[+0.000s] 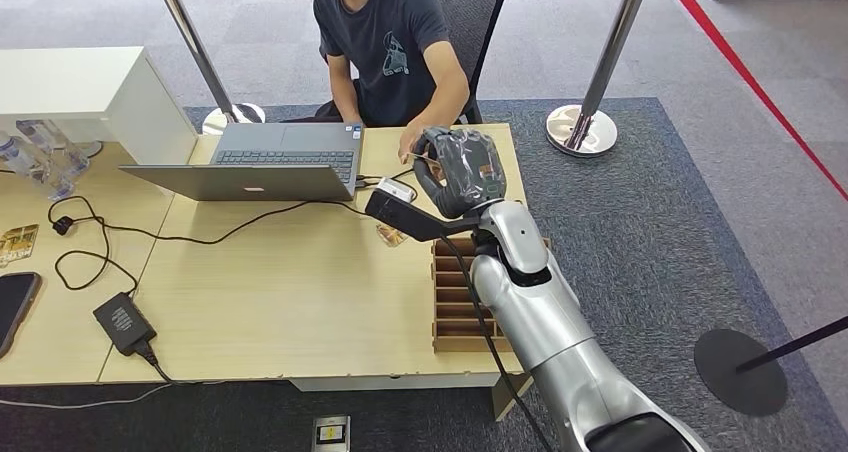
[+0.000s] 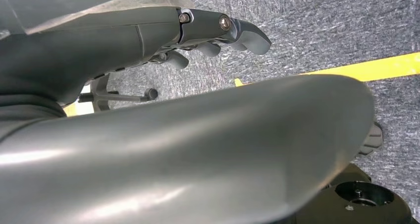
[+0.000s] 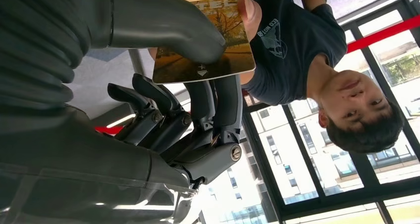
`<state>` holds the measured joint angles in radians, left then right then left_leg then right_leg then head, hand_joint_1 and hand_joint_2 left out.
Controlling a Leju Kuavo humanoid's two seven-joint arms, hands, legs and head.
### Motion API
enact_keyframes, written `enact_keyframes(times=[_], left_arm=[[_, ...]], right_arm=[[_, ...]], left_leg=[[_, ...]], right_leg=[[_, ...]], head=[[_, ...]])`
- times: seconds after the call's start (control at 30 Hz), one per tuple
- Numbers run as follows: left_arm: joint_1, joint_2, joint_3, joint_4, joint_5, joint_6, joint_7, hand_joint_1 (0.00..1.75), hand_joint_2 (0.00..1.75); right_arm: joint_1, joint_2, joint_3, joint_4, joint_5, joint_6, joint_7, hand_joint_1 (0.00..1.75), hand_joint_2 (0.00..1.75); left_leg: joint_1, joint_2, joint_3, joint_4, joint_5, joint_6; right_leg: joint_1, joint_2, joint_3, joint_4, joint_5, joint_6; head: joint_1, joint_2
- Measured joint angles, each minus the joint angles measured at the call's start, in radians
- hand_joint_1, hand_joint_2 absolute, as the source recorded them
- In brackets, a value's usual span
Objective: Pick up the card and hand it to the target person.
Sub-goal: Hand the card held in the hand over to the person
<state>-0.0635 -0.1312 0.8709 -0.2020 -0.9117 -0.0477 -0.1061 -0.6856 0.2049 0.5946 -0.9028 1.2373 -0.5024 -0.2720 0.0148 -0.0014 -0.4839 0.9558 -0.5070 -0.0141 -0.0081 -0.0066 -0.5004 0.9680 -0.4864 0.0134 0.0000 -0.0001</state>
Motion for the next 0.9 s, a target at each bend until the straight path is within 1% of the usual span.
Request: enact_keyframes(times=[0.03,0.07,0.17,0.2,0.43,0.57,0.73,0.9], left_arm=[[0.0,0.0,0.0,0.0,0.0,0.0,0.0,0.0,0.0],[0.0,0.0,0.0,0.0,0.0,0.0,0.0,0.0,0.0],[0.0,0.0,0.0,0.0,0.0,0.0,0.0,0.0,0.0],[0.0,0.0,0.0,0.0,0.0,0.0,0.0,0.0,0.0],[0.0,0.0,0.0,0.0,-0.006,0.0,0.0,0.0,0.0],[0.0,0.0,0.0,0.0,-0.007,-0.002,0.0,0.0,0.0],[0.0,0.0,0.002,0.0,-0.005,-0.002,0.004,0.0,0.0],[0.0,0.0,0.014,0.0,0.002,-0.002,0.006,0.0,0.0]], right_arm=[[0.0,0.0,0.0,0.002,0.001,0.0,0.0,1.75,1.75],[-0.001,0.0,-0.001,0.004,0.003,0.0,0.001,1.56,1.75],[-0.001,0.002,-0.003,0.008,0.011,0.0,0.006,0.25,1.75],[-0.001,0.002,-0.004,0.008,0.013,-0.001,0.008,0.0,1.75],[0.002,0.001,-0.008,-0.003,0.044,0.0,0.04,0.0,1.75],[0.011,-0.002,-0.018,-0.024,0.049,0.007,0.055,0.0,0.0],[0.045,-0.012,-0.031,-0.083,0.045,0.007,0.061,0.0,0.0],[0.105,-0.028,-0.046,-0.169,0.038,0.001,0.063,0.0,0.0]], left_leg=[[0.0,0.0,0.0,0.0,0.0,0.0],[0.0,0.0,0.0,0.0,0.0,0.0],[0.0,0.0,0.0,0.0,0.0,0.0],[0.0,0.0,0.0,0.0,0.0,0.0],[0.0,0.0,0.0,0.0,0.0,0.0],[0.0,0.0,0.0,0.0,0.0,0.0],[0.0,0.0,0.0,0.0,0.0,0.0],[0.0,0.0,0.0,0.0,0.0,0.0]], right_leg=[[0.0,0.0,0.0,0.0,0.0,0.0],[0.0,0.0,0.0,0.0,0.0,0.0],[0.0,0.0,0.0,0.0,0.0,0.0],[0.0,0.0,0.0,0.0,0.0,0.0],[0.0,0.0,0.0,0.0,0.0,0.0],[0.0,0.0,-0.001,0.0,0.0,0.0],[0.0,0.0,-0.001,0.0,0.0,0.0],[0.0,0.0,-0.001,0.0,0.0,0.0]], head=[[0.0,0.0],[0.0,0.0],[0.0,0.0],[0.0,0.0],[0.0,0.0],[0.0,0.0],[0.0,0.0],[0.0,0.0]])
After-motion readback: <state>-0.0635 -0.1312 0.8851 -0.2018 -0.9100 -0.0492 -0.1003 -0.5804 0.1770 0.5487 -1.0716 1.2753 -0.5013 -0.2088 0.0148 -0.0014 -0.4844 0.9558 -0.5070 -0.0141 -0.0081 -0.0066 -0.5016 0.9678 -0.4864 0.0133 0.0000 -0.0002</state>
